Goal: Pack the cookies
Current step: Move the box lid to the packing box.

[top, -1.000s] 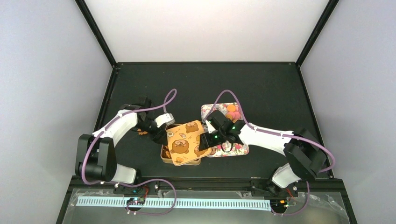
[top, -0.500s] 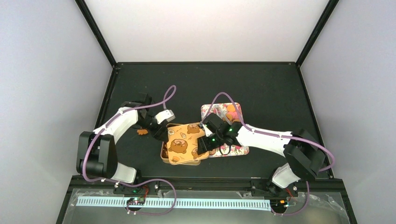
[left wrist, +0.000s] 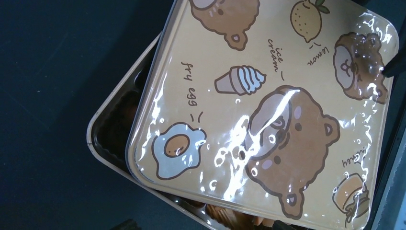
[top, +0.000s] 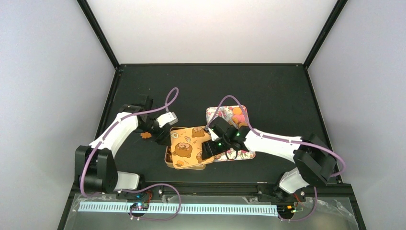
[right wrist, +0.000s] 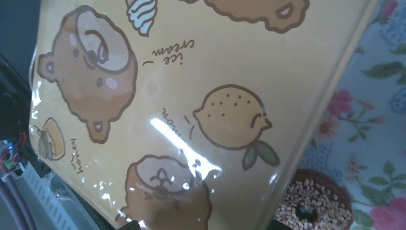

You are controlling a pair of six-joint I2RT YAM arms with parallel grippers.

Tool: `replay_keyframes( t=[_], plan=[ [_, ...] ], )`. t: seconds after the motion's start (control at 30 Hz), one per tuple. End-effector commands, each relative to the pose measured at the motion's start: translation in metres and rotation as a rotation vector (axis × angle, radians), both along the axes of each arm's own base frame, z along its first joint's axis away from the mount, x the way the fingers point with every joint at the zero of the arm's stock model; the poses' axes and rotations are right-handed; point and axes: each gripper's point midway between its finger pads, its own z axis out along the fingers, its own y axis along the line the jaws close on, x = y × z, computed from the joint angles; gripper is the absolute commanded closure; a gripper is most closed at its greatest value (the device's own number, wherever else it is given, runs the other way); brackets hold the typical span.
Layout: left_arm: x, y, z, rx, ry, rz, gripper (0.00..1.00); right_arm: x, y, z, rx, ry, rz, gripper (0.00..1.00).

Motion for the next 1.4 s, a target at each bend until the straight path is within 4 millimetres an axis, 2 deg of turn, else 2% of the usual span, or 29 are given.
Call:
replay_keyframes(
  t=[0.0, 0.1, 0.3, 0.6, 0.97, 1.17, 1.37],
  plan=[
    [-0.004, 0.002, 0.003, 0.012, -0.03, -0.005, 0.26, -0.003, -0.006, 0.018, 0.022, -0.042, 0.005, 0.28],
    [-0.003, 0.004, 0.001, 0.024, -0.036, 0.0, 0.25, -0.005, -0.007, 0.025, 0.032, -0.047, 0.014, 0.27],
    [-0.005, 0.007, -0.006, 0.037, -0.034, 0.008, 0.25, -0.01, -0.007, 0.024, 0.031, -0.034, 0.046, 0.27],
    [0.002, 0.007, -0.014, 0.04, -0.045, 0.015, 0.22, -0.018, 0.007, 0.021, 0.037, -0.006, 0.09, 0.31],
    [0.005, -0.004, -0.012, -0.023, -0.027, 0.008, 0.21, -0.019, 0.024, 0.027, 0.05, -0.009, 0.113, 0.33],
    [0.008, -0.006, -0.005, -0.041, -0.038, 0.008, 0.21, -0.027, 0.037, 0.026, 0.041, -0.004, 0.153, 0.33],
    [0.009, -0.004, -0.006, -0.026, -0.04, 0.009, 0.22, -0.029, 0.038, 0.025, 0.036, 0.0, 0.162, 0.34]
  ],
)
